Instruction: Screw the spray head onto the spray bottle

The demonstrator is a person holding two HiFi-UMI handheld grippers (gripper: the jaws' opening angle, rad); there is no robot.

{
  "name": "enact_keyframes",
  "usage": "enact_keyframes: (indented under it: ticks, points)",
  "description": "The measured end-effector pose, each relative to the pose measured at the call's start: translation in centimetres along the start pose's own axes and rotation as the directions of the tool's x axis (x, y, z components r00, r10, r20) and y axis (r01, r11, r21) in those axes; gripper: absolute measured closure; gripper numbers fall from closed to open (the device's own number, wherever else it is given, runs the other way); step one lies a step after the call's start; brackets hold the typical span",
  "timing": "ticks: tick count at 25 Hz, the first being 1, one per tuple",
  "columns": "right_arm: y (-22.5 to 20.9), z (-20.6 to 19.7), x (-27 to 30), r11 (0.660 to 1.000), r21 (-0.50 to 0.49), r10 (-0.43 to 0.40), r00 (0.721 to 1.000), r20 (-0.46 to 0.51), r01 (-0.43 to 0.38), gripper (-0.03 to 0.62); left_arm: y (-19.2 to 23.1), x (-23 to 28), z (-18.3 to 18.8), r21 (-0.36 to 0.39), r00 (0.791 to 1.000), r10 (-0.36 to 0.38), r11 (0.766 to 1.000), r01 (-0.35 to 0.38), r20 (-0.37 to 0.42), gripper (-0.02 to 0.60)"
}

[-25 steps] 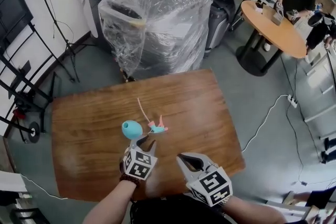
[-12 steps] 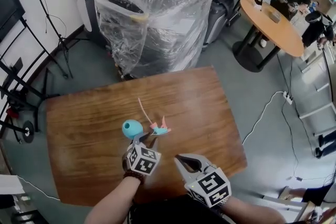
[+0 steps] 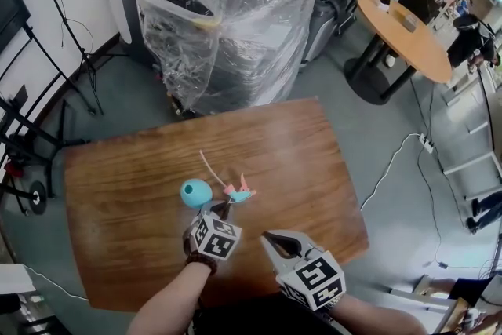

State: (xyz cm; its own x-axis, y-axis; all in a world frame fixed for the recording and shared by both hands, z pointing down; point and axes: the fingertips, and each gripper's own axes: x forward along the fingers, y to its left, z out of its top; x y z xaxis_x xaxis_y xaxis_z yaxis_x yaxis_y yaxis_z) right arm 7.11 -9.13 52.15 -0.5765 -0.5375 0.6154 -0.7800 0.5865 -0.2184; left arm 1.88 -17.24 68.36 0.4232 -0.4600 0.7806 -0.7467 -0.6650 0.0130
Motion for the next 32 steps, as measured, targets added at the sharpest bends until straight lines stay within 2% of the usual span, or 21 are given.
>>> enact_keyframes:
  ticks: [10,17,19,21,24,27,29,32]
  points:
    - [-0.7,0.1,-0.6,0.999,-0.049,-0.021,1.000,-0.002,0.021,0.603,-0.6,-1.1,1.3,0.004,0.998,-0.030,1.000,0.030,0.055,0.561]
    - [-1.1,0.8,-1.4,0.984,-0.172,-0.038,0.999,0.016,0.040,0.602,-3.0,-3.6,2.3,-0.009,0.990,-0.127,0.992,0.128,0.068,0.561]
    - [-0.9,0.9,-1.6,0.972,-0.234,-0.033,0.999,0.012,0.035,0.556,-3.7,-4.4,2.6,-0.018,0.986,-0.155,0.987,0.157,0.066,0.561]
    - [-0.7,1.0,-1.8,0.949,-0.312,-0.033,0.999,0.008,0.034,0.538,-4.1,-5.3,3.0,-0.022,0.981,-0.184,0.982,0.186,0.060,0.561]
    - [-0.6,0.9,-2.0,0.894,-0.446,-0.050,0.999,0.002,0.045,0.509,-4.8,-6.8,4.2,-0.030,0.973,-0.222,0.974,0.224,0.067,0.561]
    - [-0.2,1.0,-1.9,0.801,-0.596,-0.069,0.998,0.003,0.057,0.480,-5.8,-8.3,5.4,-0.049,0.959,-0.275,0.959,0.279,0.072,0.561]
    - [0.3,1.3,-1.9,0.712,-0.699,-0.088,0.996,0.010,0.070,0.464,-6.4,-9.3,5.8,-0.063,0.947,-0.314,0.946,0.318,0.067,0.560]
    - [0.8,1.4,-1.7,0.540,-0.836,-0.121,0.992,0.031,0.092,0.444,-7.2,-10.6,6.3,-0.084,0.929,-0.367,0.925,0.371,0.055,0.560]
